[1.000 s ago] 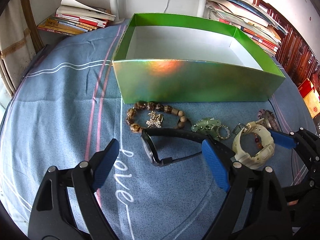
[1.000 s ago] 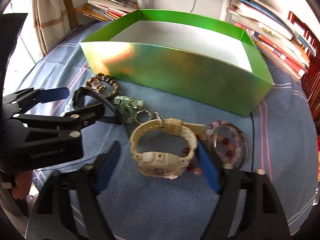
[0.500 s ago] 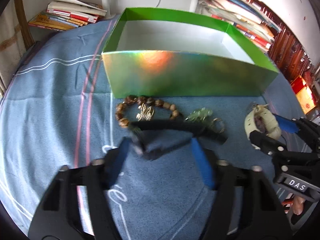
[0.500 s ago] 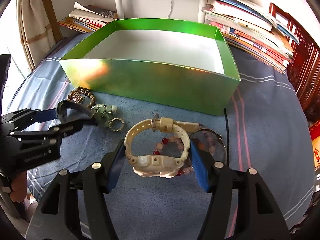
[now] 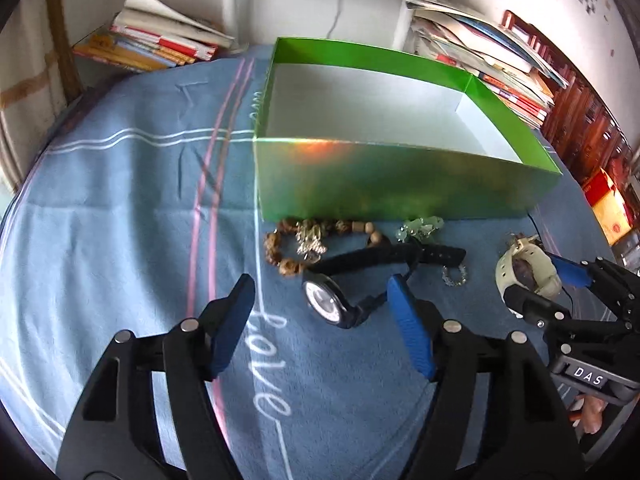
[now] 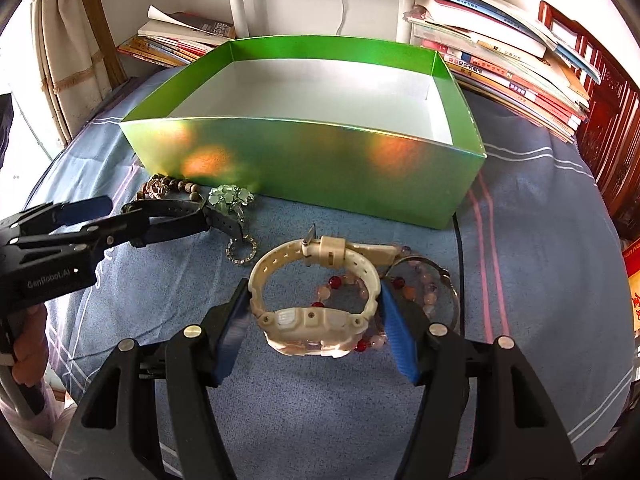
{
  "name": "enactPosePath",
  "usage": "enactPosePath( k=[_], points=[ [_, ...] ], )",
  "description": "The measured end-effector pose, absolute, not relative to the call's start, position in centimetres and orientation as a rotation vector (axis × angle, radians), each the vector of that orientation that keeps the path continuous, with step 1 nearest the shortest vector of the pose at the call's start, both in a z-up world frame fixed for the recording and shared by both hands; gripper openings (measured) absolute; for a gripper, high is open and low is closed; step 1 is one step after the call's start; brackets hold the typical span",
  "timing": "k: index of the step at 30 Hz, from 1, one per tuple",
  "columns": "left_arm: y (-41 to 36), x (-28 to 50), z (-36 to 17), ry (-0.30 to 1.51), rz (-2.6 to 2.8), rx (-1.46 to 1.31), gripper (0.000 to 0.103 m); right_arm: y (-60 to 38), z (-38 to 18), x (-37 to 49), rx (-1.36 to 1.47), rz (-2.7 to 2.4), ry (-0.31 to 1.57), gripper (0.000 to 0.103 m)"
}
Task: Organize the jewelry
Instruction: 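Grasp the black strap watch with the left tool while the right tool grasps the white watch, then carry the black watch into the box with the left tool while the right drops the white watch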
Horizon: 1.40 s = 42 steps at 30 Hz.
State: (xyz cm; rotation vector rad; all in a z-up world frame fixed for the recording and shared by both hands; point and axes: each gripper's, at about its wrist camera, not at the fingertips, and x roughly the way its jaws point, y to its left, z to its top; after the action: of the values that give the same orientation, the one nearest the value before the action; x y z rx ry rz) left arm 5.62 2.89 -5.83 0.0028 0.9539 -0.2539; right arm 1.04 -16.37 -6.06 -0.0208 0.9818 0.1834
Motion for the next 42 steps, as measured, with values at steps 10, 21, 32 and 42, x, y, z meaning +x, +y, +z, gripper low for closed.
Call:
enactPosePath(
  k=[10,21,32,42],
  points=[
    [1.1,7.0,-6.4,0.958,-0.392,0.039,0.057,-16.3,-6.1,1.0,-0.018,0.183,0.982,0.062],
    [0.1,4.6,-7.3,0.976,-0.382,0.113,0.063,-16.0,-6.0,0.8,-0.039,0.171,0.973,0.062],
    [0.5,5.1,-7.3,0.959,-0.316,0.098,0.034,-15.6,-6.0,0.5,-0.048,0.159,0.958,0.062],
    [1.9,3.4,-3.6,0.850,-0.277,0.081,0.034,-16.6,-3.5,0.1,-0.009,0.126,0.884,0.062]
  ],
)
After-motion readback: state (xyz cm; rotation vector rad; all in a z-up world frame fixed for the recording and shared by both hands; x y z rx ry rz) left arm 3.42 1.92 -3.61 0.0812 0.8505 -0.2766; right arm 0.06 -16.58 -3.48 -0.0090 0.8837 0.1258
